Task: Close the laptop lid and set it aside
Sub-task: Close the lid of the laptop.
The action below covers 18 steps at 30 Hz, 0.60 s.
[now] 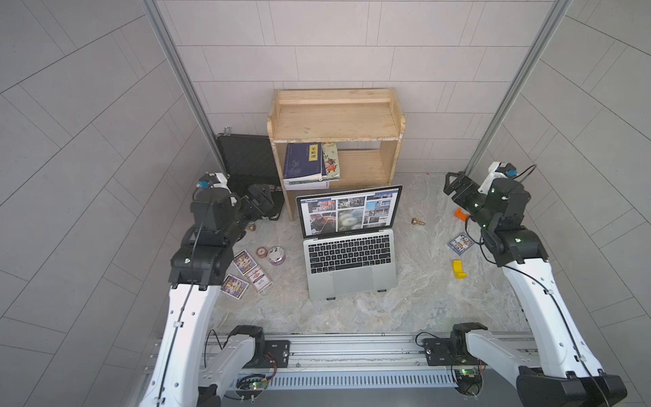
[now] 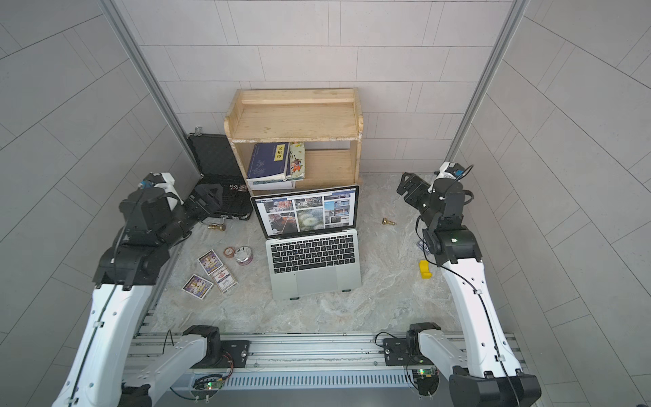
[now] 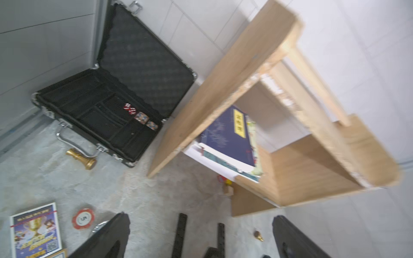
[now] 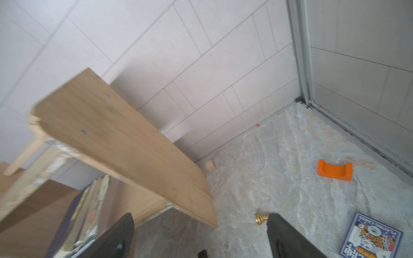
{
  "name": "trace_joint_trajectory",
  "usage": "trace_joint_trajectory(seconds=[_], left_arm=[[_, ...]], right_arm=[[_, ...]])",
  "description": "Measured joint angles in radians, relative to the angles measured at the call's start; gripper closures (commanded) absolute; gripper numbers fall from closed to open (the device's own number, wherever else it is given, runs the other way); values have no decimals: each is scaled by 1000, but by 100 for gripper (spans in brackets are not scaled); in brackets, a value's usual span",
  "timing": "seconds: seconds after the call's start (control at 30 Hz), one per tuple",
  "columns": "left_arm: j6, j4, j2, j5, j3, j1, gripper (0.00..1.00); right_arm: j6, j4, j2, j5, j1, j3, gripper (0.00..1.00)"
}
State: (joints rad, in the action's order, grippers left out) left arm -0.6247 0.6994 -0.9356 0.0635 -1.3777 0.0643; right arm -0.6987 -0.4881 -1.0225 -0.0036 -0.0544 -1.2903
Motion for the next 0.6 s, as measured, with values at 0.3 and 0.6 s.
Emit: trace_joint_trajectory(seconds=[0.3,0.6], left_arm=[[-130,121,-137,-246,-187,3,0],[-146,190,-222,-307,-187,19,0]], right_arm=[[27,-226,-145,-193,-121,-373,3],[108,-377,-262,-209,-250,-429,0]])
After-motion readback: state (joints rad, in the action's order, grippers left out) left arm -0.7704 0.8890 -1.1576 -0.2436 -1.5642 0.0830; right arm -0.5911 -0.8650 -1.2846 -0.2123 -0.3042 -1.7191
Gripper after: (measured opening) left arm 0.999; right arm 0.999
